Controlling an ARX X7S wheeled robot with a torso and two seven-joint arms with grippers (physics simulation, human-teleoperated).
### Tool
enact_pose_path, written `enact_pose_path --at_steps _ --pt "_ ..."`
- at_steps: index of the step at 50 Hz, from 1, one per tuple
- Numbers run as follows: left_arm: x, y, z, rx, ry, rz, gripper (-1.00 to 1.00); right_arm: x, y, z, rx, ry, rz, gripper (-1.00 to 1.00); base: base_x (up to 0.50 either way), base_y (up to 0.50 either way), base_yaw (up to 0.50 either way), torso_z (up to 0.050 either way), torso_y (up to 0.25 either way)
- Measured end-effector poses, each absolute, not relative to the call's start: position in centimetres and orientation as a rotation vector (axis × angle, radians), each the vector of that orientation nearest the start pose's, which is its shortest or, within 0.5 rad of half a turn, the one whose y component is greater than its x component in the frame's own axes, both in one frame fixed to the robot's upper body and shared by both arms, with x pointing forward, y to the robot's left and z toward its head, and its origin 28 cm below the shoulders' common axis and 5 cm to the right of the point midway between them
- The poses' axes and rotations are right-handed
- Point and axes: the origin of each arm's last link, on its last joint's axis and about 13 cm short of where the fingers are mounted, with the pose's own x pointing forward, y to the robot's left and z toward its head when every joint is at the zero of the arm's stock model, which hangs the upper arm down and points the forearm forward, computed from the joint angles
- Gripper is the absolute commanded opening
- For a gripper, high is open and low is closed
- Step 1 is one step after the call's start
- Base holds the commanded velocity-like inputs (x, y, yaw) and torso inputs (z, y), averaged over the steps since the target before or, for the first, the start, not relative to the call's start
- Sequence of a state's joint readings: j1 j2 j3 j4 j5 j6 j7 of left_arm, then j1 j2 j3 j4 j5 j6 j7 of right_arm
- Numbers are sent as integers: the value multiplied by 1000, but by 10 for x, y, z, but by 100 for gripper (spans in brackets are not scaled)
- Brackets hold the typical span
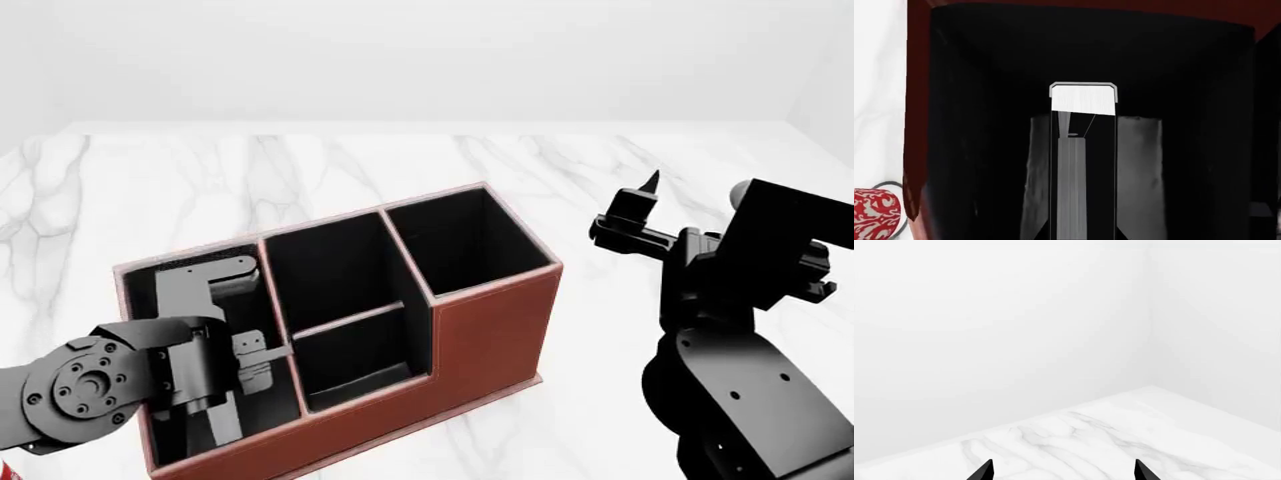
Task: Pick up the book and place it in the left compartment of the caddy.
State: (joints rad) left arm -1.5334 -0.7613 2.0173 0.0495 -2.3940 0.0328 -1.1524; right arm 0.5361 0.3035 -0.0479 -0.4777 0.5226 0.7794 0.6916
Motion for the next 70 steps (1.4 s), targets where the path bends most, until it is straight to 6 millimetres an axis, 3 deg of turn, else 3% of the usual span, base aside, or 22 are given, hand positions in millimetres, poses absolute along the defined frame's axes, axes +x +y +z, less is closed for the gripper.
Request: enact_pose_path --at_steps 3,4,25,30,44,53,58,70 --pt "282 224 165 -109 956 474 -100 269 -121 193 93 -156 -367 100 0 0 0 0 0" --pt "282 224 164 -110 957 473 100 269 -121 193 93 -156 -367 100 0 0 0 0 0" --pt "283 224 183 -96 942 459 100 269 -120 193 92 -156 -366 100 0 0 0 0 0" --pt "281 222 204 -90 910 445 100 269 -120 193 92 -156 -365 100 0 0 0 0 0" --pt "266 216 289 -95 766 393 100 269 -119 194 91 -158 -362 100 0 0 0 0 1" --pt "255 213 314 -76 609 369 100 268 -117 198 89 -170 -347 100 0 0 0 0 0" --pt "249 211 317 -5 415 386 100 266 -111 214 77 -251 -301 100 0 0 0 0 0" --pt "239 200 300 247 -155 358 100 250 -89 283 99 -598 -123 100 0 0 0 0 0"
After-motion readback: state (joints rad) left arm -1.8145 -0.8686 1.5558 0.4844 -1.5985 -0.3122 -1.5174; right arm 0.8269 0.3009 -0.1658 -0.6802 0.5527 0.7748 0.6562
